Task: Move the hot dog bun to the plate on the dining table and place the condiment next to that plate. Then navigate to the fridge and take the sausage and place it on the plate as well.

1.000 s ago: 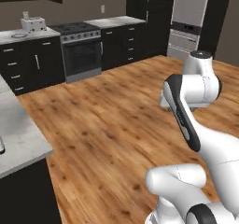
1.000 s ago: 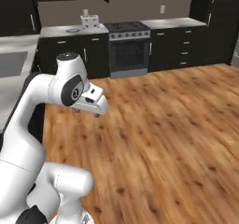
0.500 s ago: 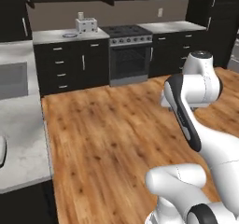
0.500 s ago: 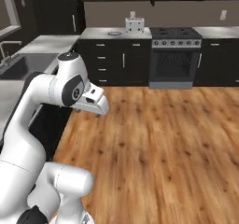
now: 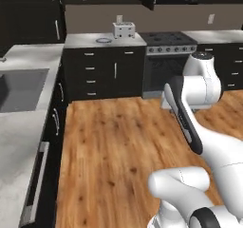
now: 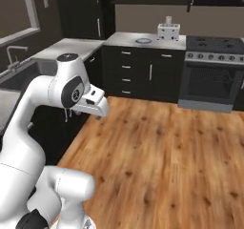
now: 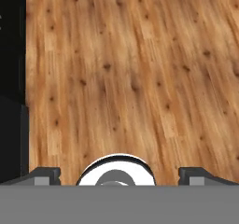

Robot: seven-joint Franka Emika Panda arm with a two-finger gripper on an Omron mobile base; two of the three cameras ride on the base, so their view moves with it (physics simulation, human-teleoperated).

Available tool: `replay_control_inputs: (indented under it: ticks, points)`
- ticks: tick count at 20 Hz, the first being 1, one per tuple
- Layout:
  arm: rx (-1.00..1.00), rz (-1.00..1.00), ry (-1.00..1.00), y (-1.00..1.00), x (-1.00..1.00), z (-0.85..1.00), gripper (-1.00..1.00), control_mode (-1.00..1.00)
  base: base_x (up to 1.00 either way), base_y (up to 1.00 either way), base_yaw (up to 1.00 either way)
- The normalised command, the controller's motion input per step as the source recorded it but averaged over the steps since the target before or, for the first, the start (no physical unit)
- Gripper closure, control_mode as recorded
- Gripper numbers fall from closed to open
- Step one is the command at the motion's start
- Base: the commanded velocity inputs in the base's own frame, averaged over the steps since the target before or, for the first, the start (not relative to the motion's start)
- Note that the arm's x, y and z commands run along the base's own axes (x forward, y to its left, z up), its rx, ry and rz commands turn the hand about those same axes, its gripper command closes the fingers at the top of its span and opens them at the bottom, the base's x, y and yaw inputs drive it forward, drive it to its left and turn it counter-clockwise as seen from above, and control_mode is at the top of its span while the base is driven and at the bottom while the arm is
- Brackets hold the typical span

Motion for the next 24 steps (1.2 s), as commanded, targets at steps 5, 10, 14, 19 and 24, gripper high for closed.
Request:
replay_control_inputs:
  ticks: [5, 10, 14, 19, 24]
  points:
    - [0.00, 0.00, 0.00, 0.00, 0.00, 0.00, -1.00, 1.00, 1.00, -0.71, 0.26]
    - [0.00, 0.00, 0.00, 0.00, 0.00, 0.00, -1.00, 1.00, 1.00, -0.51, 0.09]
    - [0.00, 0.00, 0.00, 0.00, 0.00, 0.00, -1.00, 1.00, 1.00, -0.10, 0.00]
    - [0.00, 0.00, 0.00, 0.00, 0.00, 0.00, -1.00, 1.00, 1.00, 0.00, -0.02]
    - [0.00, 0.00, 0.00, 0.00, 0.00, 0.00, -1.00, 1.00, 1.00, 0.02, -0.08]
